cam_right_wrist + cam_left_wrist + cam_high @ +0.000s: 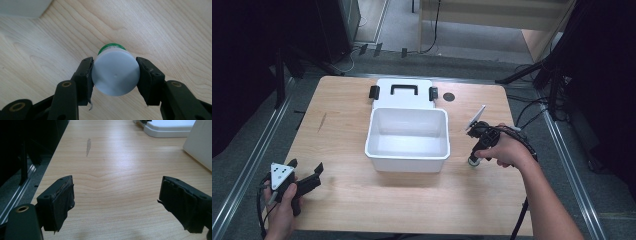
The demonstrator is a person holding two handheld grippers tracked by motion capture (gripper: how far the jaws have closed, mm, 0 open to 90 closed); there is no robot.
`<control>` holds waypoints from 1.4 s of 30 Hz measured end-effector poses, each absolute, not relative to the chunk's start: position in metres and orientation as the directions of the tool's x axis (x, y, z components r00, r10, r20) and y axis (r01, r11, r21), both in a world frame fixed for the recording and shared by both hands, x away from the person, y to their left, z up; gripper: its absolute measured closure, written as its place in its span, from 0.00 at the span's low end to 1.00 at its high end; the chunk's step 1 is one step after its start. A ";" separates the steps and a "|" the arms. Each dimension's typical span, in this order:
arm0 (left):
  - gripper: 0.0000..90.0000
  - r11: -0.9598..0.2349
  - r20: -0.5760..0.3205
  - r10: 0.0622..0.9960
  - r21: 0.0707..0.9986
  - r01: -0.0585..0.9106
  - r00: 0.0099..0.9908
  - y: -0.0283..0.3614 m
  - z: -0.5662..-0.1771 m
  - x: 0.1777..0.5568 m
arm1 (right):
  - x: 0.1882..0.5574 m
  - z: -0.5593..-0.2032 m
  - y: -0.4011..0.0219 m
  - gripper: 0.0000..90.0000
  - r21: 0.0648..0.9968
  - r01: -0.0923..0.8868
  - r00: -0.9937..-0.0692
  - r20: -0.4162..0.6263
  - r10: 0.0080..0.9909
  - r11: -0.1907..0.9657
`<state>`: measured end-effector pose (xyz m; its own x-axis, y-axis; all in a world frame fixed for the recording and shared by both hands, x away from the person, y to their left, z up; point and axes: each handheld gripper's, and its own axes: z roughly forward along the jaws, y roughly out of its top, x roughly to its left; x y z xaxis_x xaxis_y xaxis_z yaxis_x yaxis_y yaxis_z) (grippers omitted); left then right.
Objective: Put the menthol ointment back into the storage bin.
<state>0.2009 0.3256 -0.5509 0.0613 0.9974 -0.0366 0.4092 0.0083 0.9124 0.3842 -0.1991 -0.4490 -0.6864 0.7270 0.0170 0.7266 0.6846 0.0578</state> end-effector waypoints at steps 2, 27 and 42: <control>0.15 0.009 -0.037 0.997 0.912 0.409 0.061 0.326 -0.551 0.201 | 0.384 -0.444 -0.199 0.57 0.065 0.728 -0.685 0.020 0.728 0.683; 0.15 0.021 -0.051 0.997 0.911 0.411 0.062 0.327 -0.551 0.201 | 0.392 -0.379 -0.170 0.57 0.055 0.683 -0.730 0.023 0.683 0.728; 0.15 0.019 -0.051 0.996 0.911 0.412 0.067 0.327 -0.551 0.201 | 0.397 -0.348 -0.155 0.57 0.055 0.670 -0.742 -0.001 0.671 0.741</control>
